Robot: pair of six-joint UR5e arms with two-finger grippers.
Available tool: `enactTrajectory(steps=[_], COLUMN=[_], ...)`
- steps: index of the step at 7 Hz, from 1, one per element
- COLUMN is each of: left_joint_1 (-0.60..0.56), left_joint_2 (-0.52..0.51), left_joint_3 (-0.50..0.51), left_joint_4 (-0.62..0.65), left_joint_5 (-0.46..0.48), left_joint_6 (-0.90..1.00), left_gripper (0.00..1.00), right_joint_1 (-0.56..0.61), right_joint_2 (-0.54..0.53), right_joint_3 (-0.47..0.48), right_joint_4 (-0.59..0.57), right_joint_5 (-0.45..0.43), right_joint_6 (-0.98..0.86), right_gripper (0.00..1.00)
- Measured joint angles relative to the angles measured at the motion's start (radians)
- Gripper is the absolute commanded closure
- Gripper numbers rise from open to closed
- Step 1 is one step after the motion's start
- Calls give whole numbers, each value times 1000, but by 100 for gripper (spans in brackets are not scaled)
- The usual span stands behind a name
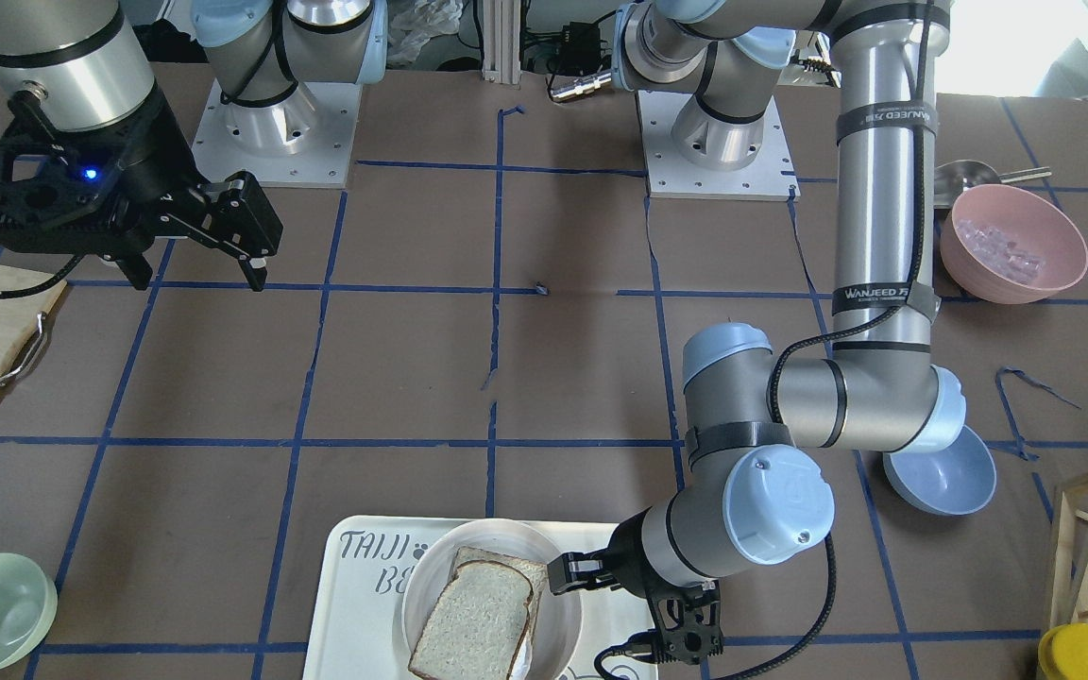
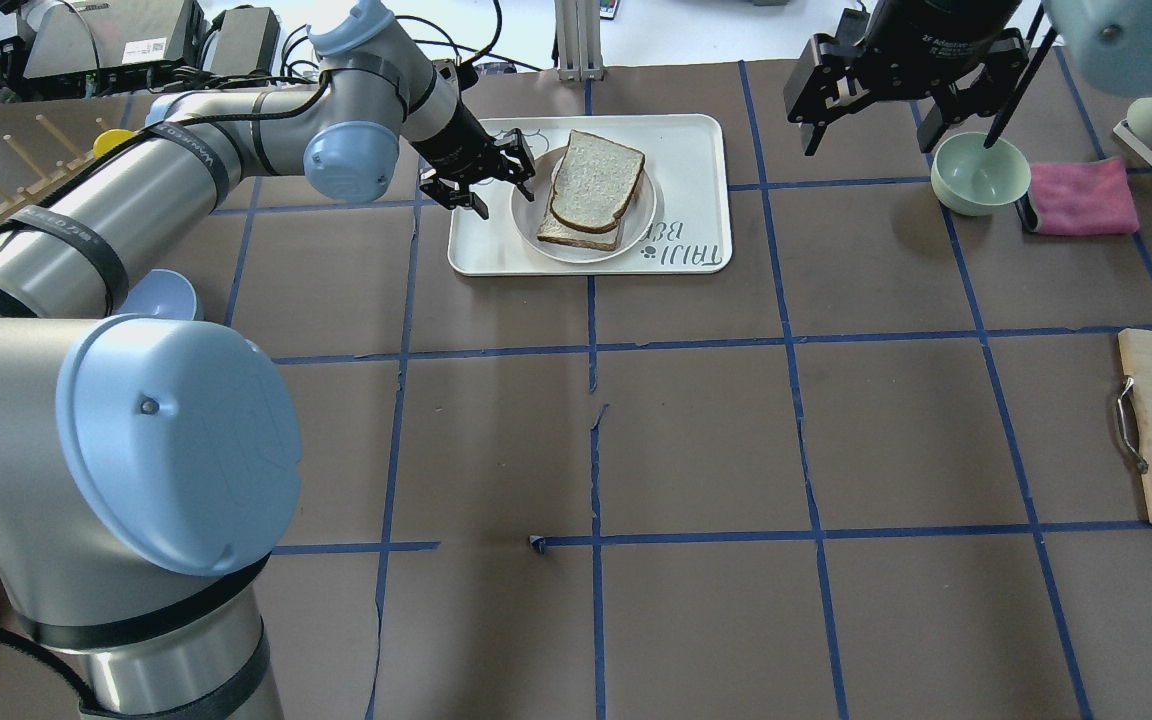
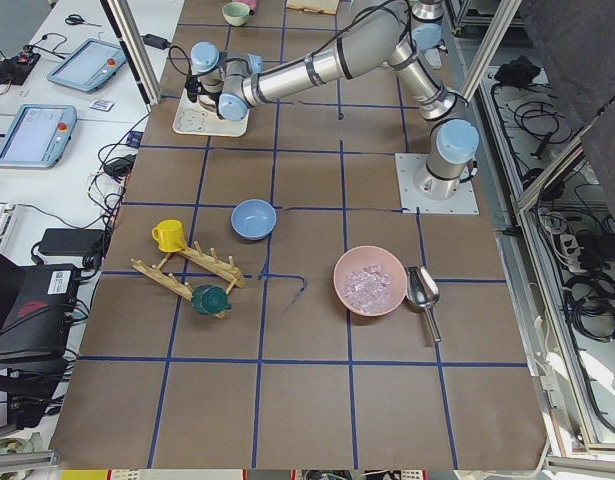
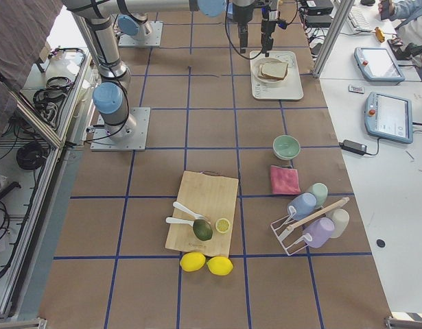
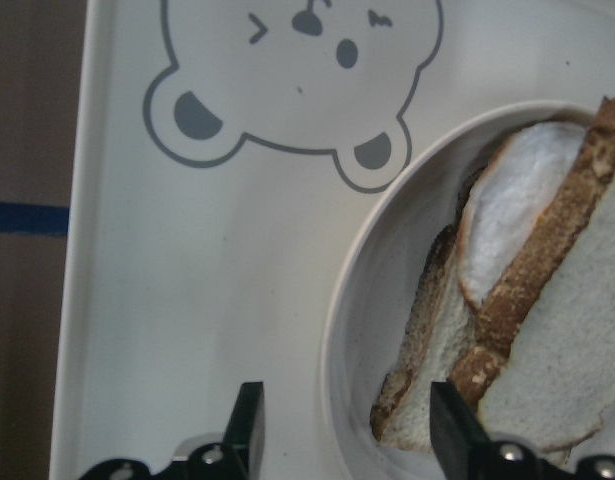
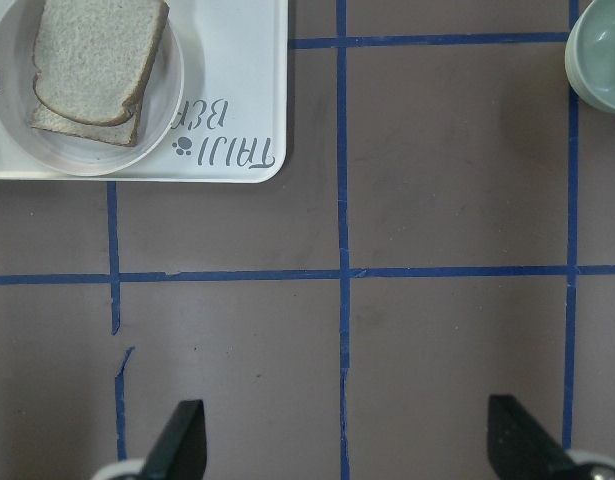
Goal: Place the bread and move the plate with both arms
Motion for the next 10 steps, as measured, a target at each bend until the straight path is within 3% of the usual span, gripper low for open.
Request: enactTrajectory(steps=[2, 6, 10], left_joint_1=[39, 70, 76], left_joint_2=[98, 380, 620], left_joint_3=[-29, -62, -262], left_joint_4=[-104, -429, -483], left_joint_5=[40, 250, 376], left_joint_6=[6, 25, 73], left_gripper=[0, 0, 0], right_joint_1=[-1, -6, -8], right_joint_2=[0, 0, 0], right_joint_3=[0, 0, 0], right_joint_4=[1, -4, -4], right_joint_5=[0, 1, 1], right_joint_6=[0, -1, -1], right_gripper=[0, 0, 0])
